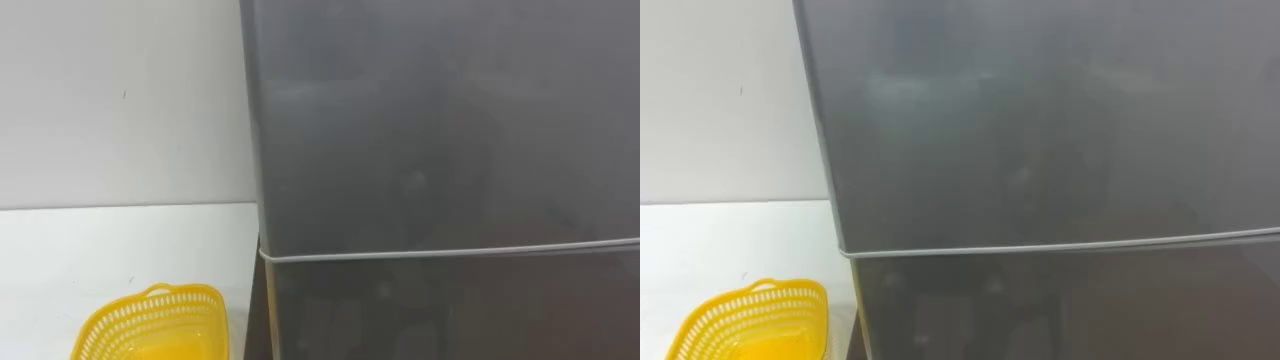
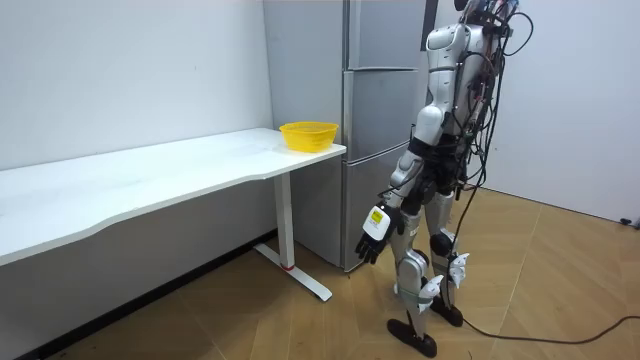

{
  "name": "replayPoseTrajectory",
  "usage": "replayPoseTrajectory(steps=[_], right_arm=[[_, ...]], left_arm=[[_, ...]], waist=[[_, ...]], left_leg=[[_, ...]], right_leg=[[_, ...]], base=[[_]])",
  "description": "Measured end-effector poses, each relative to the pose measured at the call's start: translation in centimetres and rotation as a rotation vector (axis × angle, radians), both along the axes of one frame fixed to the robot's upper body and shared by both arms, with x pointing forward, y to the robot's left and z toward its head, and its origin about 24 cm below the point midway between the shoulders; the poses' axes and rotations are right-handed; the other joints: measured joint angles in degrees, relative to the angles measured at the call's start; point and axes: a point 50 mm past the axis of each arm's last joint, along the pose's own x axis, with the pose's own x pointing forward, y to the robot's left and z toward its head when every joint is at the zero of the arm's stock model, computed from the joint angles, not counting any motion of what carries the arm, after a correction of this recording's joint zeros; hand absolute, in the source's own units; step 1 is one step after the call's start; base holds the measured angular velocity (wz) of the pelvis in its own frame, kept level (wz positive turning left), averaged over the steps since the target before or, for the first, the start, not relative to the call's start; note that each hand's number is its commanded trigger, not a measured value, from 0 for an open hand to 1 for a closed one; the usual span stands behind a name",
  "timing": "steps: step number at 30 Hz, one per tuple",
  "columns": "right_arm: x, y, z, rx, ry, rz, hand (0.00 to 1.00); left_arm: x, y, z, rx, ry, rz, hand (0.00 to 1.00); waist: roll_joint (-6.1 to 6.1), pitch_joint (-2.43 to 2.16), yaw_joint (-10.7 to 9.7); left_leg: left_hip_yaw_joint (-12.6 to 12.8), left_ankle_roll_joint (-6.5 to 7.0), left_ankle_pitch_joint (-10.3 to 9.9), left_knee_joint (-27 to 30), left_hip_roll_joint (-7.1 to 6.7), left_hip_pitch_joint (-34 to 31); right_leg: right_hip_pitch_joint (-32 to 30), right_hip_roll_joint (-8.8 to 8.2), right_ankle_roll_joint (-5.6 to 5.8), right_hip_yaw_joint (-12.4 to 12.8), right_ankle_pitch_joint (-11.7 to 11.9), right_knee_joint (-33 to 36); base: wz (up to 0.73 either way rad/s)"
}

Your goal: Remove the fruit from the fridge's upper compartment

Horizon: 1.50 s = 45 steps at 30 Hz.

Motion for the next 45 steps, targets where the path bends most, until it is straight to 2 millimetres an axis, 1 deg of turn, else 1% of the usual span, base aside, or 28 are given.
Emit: replayPoseTrajectory(steps=[6, 10, 14, 19, 24, 26, 28, 30, 31, 33, 34, 36, 37, 38, 40, 41, 42, 43, 45], right_arm=[[0.1, 0.0, 0.0, 0.003, -0.006, -0.011, 0.0], [0.1, 0.0, 0.0, 0.0, -0.016, -0.027, 0.0], [-0.2, -0.1, 0.0, -0.011, -0.018, -0.055, 0.0], [-1.0, -0.1, -0.1, -0.026, 0.01, -0.062, 0.0], [-1.4, -0.3, -0.1, -0.05, 0.018, -0.059, 0.0], [-1.5, -0.3, -0.1, -0.063, 0.019, -0.054, 0.0], [-1.9, -0.3, -0.1, -0.072, 0.033, -0.055, 0.0], [-2.0, -0.4, -0.1, -0.076, 0.035, -0.07, 0.0], [-2.1, -0.4, -0.1, -0.079, 0.037, -0.076, 0.0], [-2.4, -0.6, 0.0, -0.089, 0.042, -0.128, 0.0], [-2.5, -0.6, 0.0, -0.092, 0.045, -0.14, 0.0], [-3.0, -0.7, 0.0, -0.096, 0.046, -0.18, 0.0], [-3.1, -0.7, 0.0, -0.096, 0.047, -0.189, 0.0], [-3.2, -0.7, 0.0, -0.096, 0.049, -0.195, 0.0], [-2.9, -0.8, 0.0, -0.094, 0.034, -0.207, 0.0], [-2.7, -0.8, 0.0, -0.093, 0.026, -0.214, 0.0], [-2.4, -1.0, 0.1, -0.093, 0.004, -0.227, 0.0], [-2.2, -1.0, 0.1, -0.093, -0.007, -0.232, 0.0], [-1.7, -1.1, 0.2, -0.1, -0.035, -0.238, 0.0]], left_arm=[[-0.8, -0.2, -0.1, -0.013, 0.039, -0.006, 0.0], [-0.9, -0.2, -0.1, -0.018, 0.047, -0.002, 0.0], [-0.8, -0.2, -0.1, -0.017, 0.046, 0.004, 0.0], [0.0, -0.1, -0.1, -0.005, 0.019, 0.009, 0.0], [0.4, 0.5, 0.1, 0.051, -0.027, 0.065, 0.0], [0.4, 0.7, 0.2, 0.068, -0.052, 0.129, 0.0], [0.0, 0.8, 0.2, 0.078, -0.069, 0.216, 0.0], [-0.9, 1.1, 0.2, 0.096, -0.082, 0.38, 0.0], [-1.2, 1.1, 0.2, 0.103, -0.083, 0.425, 0.0], [-2.1, 1.5, 0.4, 0.142, -0.106, 0.593, 0.0], [-2.3, 1.7, 0.5, 0.156, -0.115, 0.647, 0.0], [-2.6, 2.4, 0.8, 0.207, -0.18, 0.867, 0.0], [-2.6, 2.5, 0.9, 0.22, -0.198, 0.917, 0.0], [-2.5, 2.8, 1.0, 0.243, -0.23, 0.998, 0.0], [-1.8, 3.8, 1.5, 0.295, -0.307, 1.155, 0.0], [-1.5, 4.0, 1.7, 0.309, -0.332, 1.198, 0.0], [-0.8, 4.7, 2.1, 0.338, -0.385, 1.266, 0.0], [-0.4, 5.0, 2.4, 0.351, -0.413, 1.289, 0.0], [1.5, 6.3, 3.6, 0.411, -0.539, 1.295, 0.0]], waist=[[0.52, 0.31, 0.0], [0.61, 0.25, 0.2], [0.43, 0.23, 0.0], [-0.03, 0.11, 0.0], [-0.43, 0.05, -0.1], [-0.57, 0.01, -0.1], [-0.55, 0.09, -0.1], [-0.58, 0.14, -0.1], [-0.59, 0.16, -0.1], [-0.45, 0.14, 0.1], [-0.44, 0.15, 0.2], [-0.29, 0.12, 0.8], [-0.24, 0.12, 1.2], [0.0, 0.06, 1.4], [0.27, -0.04, 1.9], [0.29, -0.05, 1.9], [0.52, -0.15, 2.0], [0.53, -0.16, 2.1], [0.65, -0.16, 2.1]], left_leg=[[-0.1, 0.06, 0.0, 0.0, -0.01, 0.0], [0.2, 0.16, 0.3, -0.1, -0.07, 0.0], [0.0, 0.17, 0.3, -0.4, -0.13, 0.0], [0.0, 0.18, 0.3, -0.9, -0.23, 0.1], [0.2, 0.19, 0.3, -0.9, -0.28, 0.1], [0.2, 0.19, 0.3, -0.9, -0.28, 0.1], [0.1, 0.19, 0.3, -0.9, -0.3, 0.2], [0.1, 0.19, 0.3, -0.9, -0.3, 0.2], [0.1, 0.19, 0.3, -0.9, -0.32, 0.1], [0.1, 0.28, 0.4, -0.9, -0.33, 0.1], [0.1, 0.29, 0.4, -0.9, -0.34, 0.1], [-0.1, 0.33, 0.4, -0.9, -0.41, 0.1], [-0.1, 0.37, 0.4, -0.9, -0.43, 0.1], [0.1, 0.43, 0.5, -0.9, -0.49, 0.1], [-0.2, 0.58, 0.6, -0.9, -0.67, 0.1], [-0.2, 0.59, 0.6, -0.8, -0.7, 0.1], [-0.4, 0.6, 0.6, -0.8, -0.78, 0.1], [-0.5, 0.61, 0.6, -0.8, -0.81, 0.1], [-0.6, 0.66, 0.6, -0.9, -0.92, -0.1]], right_leg=[[0.0, -0.17, 0.03, 0.3, 0.0, -0.1], [0.0, -0.11, 0.12, 0.3, 0.2, -0.8], [0.0, 0.06, 0.13, 0.2, 0.4, -0.8], [-0.1, 0.06, 0.16, 0.1, 0.4, -0.9], [-0.1, -0.03, 0.19, -0.3, 0.4, -0.9], [-0.1, -0.05, 0.21, -0.4, 0.4, -0.9], [0.0, -0.06, 0.21, -0.4, 0.4, -0.8], [0.1, -0.09, 0.24, -0.5, 0.4, -0.8], [0.1, -0.11, 0.25, -0.5, 0.5, -0.8], [0.1, -0.13, 0.28, -0.3, 0.5, -0.7], [0.0, -0.14, 0.28, -0.2, 0.5, -0.7], [0.0, -0.21, 0.3, 0.1, 0.5, -0.7], [0.0, -0.3, 0.31, 0.1, 0.5, -0.7], [-0.1, -0.58, 0.34, 0.0, 0.5, -0.7], [-0.1, -0.58, 0.46, 0.0, 0.5, -0.9], [-0.1, -0.52, 0.48, 0.0, 0.5, -1.0], [-0.1, -0.46, 0.54, 0.0, 0.5, -1.0], [-0.1, -0.46, 0.56, 0.0, 0.5, -1.0], [-0.2, -0.45, 0.7, 0.0, 0.6, -0.9]], base=[[0.0], [0.0], [0.0], [0.0], [0.0], [0.0], [0.0], [0.0], [0.0], [0.0], [0.0], [0.0], [0.0], [0.04], [0.06], [0.03], [0.0], [0.0], [0.0]])
